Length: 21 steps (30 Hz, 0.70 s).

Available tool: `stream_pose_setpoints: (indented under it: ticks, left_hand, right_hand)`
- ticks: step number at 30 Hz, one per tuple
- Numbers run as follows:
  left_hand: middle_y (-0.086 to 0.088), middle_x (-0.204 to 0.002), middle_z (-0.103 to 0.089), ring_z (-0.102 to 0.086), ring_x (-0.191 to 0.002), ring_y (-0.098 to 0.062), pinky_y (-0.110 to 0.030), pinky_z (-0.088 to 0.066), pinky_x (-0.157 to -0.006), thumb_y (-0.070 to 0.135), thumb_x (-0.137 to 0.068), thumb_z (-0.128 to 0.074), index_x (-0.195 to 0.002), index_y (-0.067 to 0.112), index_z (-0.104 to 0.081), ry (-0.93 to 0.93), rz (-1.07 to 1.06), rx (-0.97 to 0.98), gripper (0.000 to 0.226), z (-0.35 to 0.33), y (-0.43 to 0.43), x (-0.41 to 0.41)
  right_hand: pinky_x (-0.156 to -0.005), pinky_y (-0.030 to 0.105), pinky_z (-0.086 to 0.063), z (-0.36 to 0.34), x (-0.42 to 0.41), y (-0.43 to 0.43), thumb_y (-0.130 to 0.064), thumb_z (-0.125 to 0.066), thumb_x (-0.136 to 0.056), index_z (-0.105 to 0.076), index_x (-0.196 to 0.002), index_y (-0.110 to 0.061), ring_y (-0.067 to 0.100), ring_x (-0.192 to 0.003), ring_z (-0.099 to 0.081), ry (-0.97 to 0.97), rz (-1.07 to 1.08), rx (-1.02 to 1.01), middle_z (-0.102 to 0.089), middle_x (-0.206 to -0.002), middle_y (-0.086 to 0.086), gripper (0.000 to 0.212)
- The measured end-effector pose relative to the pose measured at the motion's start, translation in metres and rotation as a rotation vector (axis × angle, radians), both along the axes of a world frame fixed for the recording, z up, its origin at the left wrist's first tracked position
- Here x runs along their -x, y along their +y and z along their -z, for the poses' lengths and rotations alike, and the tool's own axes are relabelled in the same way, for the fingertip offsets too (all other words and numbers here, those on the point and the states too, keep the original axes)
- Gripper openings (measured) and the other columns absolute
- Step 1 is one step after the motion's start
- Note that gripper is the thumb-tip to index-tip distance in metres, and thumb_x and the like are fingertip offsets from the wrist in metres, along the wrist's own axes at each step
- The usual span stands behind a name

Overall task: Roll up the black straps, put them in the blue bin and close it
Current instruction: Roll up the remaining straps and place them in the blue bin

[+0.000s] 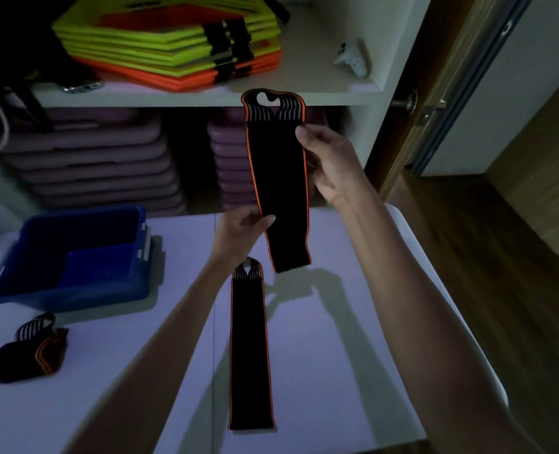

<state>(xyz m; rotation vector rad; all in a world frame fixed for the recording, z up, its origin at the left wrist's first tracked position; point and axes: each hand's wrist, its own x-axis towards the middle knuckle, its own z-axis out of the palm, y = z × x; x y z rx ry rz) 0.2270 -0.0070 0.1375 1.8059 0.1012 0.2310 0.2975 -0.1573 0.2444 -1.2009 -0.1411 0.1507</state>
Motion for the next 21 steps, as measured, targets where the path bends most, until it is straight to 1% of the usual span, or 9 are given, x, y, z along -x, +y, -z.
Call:
stream_pose_setpoints:
  ticks: [2, 4, 5, 8, 11, 13, 15, 17, 21]
  left_hand:
    - [0.013, -0.073, -0.067, -0.06, -0.063, 0.007, -0.014, -0.047, -0.065, 0.016, -0.081, -0.07, -0.076, 0.031, -0.065, 0.073, 0.031, 0.005, 0.017, 0.017, -0.006, 0.016]
    - [0.009, -0.07, -0.066, -0.058, -0.061, 0.003, -0.02, -0.045, -0.064, 0.02, -0.079, -0.072, -0.072, 0.031, -0.062, 0.146, 0.052, 0.005, 0.016, 0.037, -0.017, 0.031]
    - [0.009, -0.069, -0.066, -0.057, -0.06, 0.003, -0.019, -0.044, -0.063, 0.02, -0.079, -0.072, -0.072, 0.03, -0.062, 0.166, 0.059, 0.03, 0.015, 0.044, -0.024, 0.039]
    - [0.008, -0.072, -0.065, -0.057, -0.06, 0.009, -0.007, -0.042, -0.061, 0.011, -0.083, -0.067, -0.08, 0.02, -0.064, 0.187, 0.075, 0.098, 0.01, 0.053, -0.04, 0.059]
    - [0.006, -0.07, -0.063, -0.056, -0.059, 0.009, -0.005, -0.04, -0.058, 0.007, -0.084, -0.065, -0.087, 0.009, -0.065, 0.224, 0.058, 0.133, 0.003, 0.062, -0.04, 0.082]
    - [0.003, -0.072, -0.066, -0.058, -0.064, 0.002, -0.01, -0.042, -0.062, 0.011, -0.083, -0.067, -0.085, 0.012, -0.066, 0.288, 0.038, 0.134, 0.003, 0.077, -0.028, 0.101]
    - [0.003, -0.073, -0.069, -0.06, -0.065, 0.001, -0.014, -0.045, -0.066, 0.014, -0.081, -0.069, -0.086, 0.015, -0.068, 0.367, 0.024, 0.108, 0.006, 0.098, -0.013, 0.121]
    - [0.011, -0.064, -0.066, -0.057, -0.059, 0.006, -0.01, -0.044, -0.061, 0.012, -0.081, -0.07, -0.09, 0.012, -0.067, 0.45, 0.013, 0.089, 0.01, 0.114, 0.001, 0.144]
    - [0.02, -0.045, -0.057, -0.048, -0.047, 0.01, -0.007, -0.037, -0.051, 0.008, -0.082, -0.068, -0.082, 0.013, -0.063, 0.587, 0.046, 0.036, 0.007, 0.137, 0.022, 0.182]
  right_hand:
    - [-0.046, 0.019, -0.046, -0.002, 0.0, 0.002, -0.005, -0.061, -0.089, -0.064, -0.083, -0.008, 0.006, -0.048, -0.061, 0.006, 0.007, 0.001, -0.068, -0.057, -0.005, 0.007]
    - [-0.044, 0.018, -0.043, -0.004, -0.002, 0.004, -0.005, -0.062, -0.089, -0.064, -0.082, -0.009, 0.004, -0.047, -0.059, 0.006, 0.015, 0.015, -0.067, -0.055, -0.006, 0.009]
    - [-0.044, 0.018, -0.042, -0.003, -0.003, 0.004, -0.006, -0.063, -0.089, -0.065, -0.082, -0.01, 0.005, -0.048, -0.059, 0.003, 0.017, 0.037, -0.068, -0.057, -0.006, 0.008]
    - [-0.046, 0.018, -0.041, 0.003, -0.004, 0.003, -0.008, -0.066, -0.086, -0.067, -0.083, -0.011, 0.005, -0.051, -0.059, 0.002, 0.017, 0.109, -0.068, -0.06, -0.005, 0.005]
    - [-0.043, 0.019, -0.043, 0.017, -0.006, -0.002, -0.008, -0.068, -0.085, -0.066, -0.084, -0.011, 0.006, -0.048, -0.059, 0.04, 0.021, 0.177, -0.067, -0.059, -0.005, 0.004]
    - [-0.044, 0.019, -0.044, 0.037, -0.004, -0.004, -0.008, -0.069, -0.084, -0.066, -0.082, -0.014, 0.007, -0.05, -0.059, 0.077, 0.015, 0.252, -0.067, -0.062, -0.003, 0.006]
    - [-0.053, 0.023, -0.05, 0.068, 0.002, -0.001, -0.009, -0.068, -0.085, -0.065, -0.082, -0.016, 0.011, -0.059, -0.062, 0.15, -0.026, 0.317, -0.067, -0.072, 0.0, 0.008]
    - [-0.059, 0.023, -0.052, 0.104, 0.011, 0.008, -0.009, -0.067, -0.086, -0.062, -0.081, -0.017, 0.011, -0.063, -0.063, 0.241, -0.068, 0.356, -0.065, -0.077, 0.001, 0.011]
    - [-0.06, 0.023, -0.05, 0.175, 0.032, 0.027, -0.006, -0.064, -0.087, -0.061, -0.078, -0.019, 0.012, -0.062, -0.06, 0.404, -0.095, 0.379, -0.063, -0.074, 0.001, 0.016]
